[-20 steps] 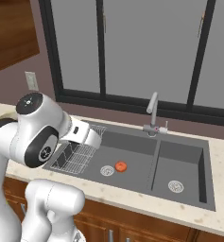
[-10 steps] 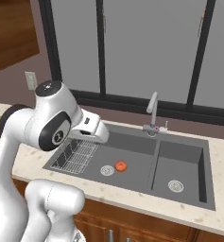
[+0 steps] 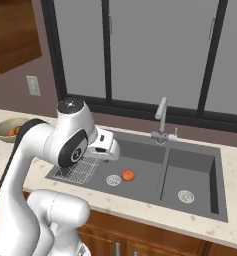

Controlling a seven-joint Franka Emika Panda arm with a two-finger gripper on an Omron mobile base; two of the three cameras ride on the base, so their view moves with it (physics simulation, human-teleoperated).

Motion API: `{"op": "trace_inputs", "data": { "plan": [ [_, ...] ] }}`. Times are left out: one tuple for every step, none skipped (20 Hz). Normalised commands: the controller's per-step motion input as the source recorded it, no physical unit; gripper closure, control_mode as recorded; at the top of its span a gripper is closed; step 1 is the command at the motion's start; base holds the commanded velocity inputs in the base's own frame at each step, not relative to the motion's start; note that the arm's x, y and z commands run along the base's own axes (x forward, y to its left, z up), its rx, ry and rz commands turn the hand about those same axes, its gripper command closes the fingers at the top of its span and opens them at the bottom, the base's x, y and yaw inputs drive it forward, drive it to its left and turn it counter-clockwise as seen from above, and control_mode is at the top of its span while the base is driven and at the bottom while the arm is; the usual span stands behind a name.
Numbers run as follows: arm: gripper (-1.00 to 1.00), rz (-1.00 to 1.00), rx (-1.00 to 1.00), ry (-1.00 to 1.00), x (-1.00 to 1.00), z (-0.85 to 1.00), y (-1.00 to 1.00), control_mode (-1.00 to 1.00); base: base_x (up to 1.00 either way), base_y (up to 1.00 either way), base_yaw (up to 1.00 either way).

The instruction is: Pick the peachs from the cabinet and place them in one bowl. Pick the squash from the sink and place it in the other bowl.

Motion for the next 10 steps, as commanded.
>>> {"op": "trace_inputs", "data": {
  "plan": [
    [-1.0, 0.0, 0.0, 0.1, 0.11, -0.49, 0.0, -1.0, 0.0, 0.0, 0.0],
    [-1.0, 0.0, 0.0, 0.07, 0.14, -0.44, 0.0, -1.0, 0.0, 0.0, 0.0],
    [-1.0, 0.0, 0.0, 0.06, 0.14, -0.36, 0.0, -1.0, 0.0, 0.0, 0.0],
    [-1.0, 0.0, 0.0, 0.05, 0.1, -0.29, 0.0, -1.0, 0.0, 0.0, 0.0],
    [-1.0, 0.0, 0.0, 0.07, 0.09, -0.29, 0.0, -1.0, 0.0, 0.0, 0.0],
    [-1.0, 0.0, 0.0, 0.07, 0.09, -0.3, 0.0, -1.0, 0.0, 0.0, 0.0],
    [-1.0, 0.0, 0.0, 0.05, 0.11, -0.36, 0.0, -1.0, 0.0, 0.0, 0.0],
    [-1.0, 0.0, 0.0, 0.01, 0.1, -0.36, 0.0, -1.0, 0.0, 0.0, 0.0],
    [-1.0, 0.0, 0.0, 0.0, 0.11, -0.33, 0.0, -1.0, 0.0, 0.0, 0.0],
    [-1.0, 0.0, 0.0, 0.0, 0.11, -0.32, 0.0, -1.0, 0.0, 0.0, 0.0]
  ]
}}
